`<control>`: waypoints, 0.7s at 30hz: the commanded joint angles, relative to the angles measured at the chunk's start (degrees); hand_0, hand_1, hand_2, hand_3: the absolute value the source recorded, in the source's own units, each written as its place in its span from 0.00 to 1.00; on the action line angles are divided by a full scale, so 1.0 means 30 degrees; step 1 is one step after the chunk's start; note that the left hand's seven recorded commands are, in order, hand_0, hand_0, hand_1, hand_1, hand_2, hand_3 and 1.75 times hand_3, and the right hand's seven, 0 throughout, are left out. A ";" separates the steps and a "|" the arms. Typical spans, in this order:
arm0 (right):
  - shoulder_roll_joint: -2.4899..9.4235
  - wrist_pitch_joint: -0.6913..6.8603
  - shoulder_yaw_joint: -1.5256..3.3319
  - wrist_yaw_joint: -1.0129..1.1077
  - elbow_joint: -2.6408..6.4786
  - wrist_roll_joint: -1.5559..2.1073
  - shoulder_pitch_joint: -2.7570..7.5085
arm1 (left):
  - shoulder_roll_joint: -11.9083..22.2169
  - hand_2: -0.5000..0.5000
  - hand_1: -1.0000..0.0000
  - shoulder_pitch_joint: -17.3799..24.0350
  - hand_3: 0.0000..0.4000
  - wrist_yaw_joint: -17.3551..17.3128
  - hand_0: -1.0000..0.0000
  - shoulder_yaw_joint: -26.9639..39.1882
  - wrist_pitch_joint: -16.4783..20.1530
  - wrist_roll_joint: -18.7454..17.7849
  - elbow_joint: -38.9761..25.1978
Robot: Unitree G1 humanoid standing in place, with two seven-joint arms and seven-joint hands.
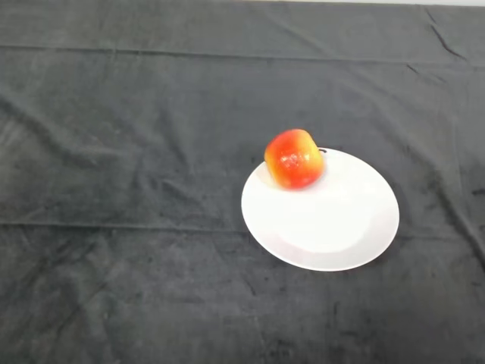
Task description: Move the apple to the plate
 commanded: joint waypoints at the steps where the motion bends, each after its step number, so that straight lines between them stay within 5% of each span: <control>1: -0.0549 -0.0084 -0.0227 0.0031 -0.0439 0.0508 -0.0521 | 0.0177 0.50 1.00 -0.0481 0.00 0.0271 1.00 0.1298 -0.0137 0.0347 0.0697; 21: -0.0549 -0.0083 -0.0232 0.0035 -0.0434 0.0505 -0.0523 | -0.0582 0.50 1.00 -0.0883 0.00 -0.0070 1.00 0.2316 0.0265 0.1632 0.0469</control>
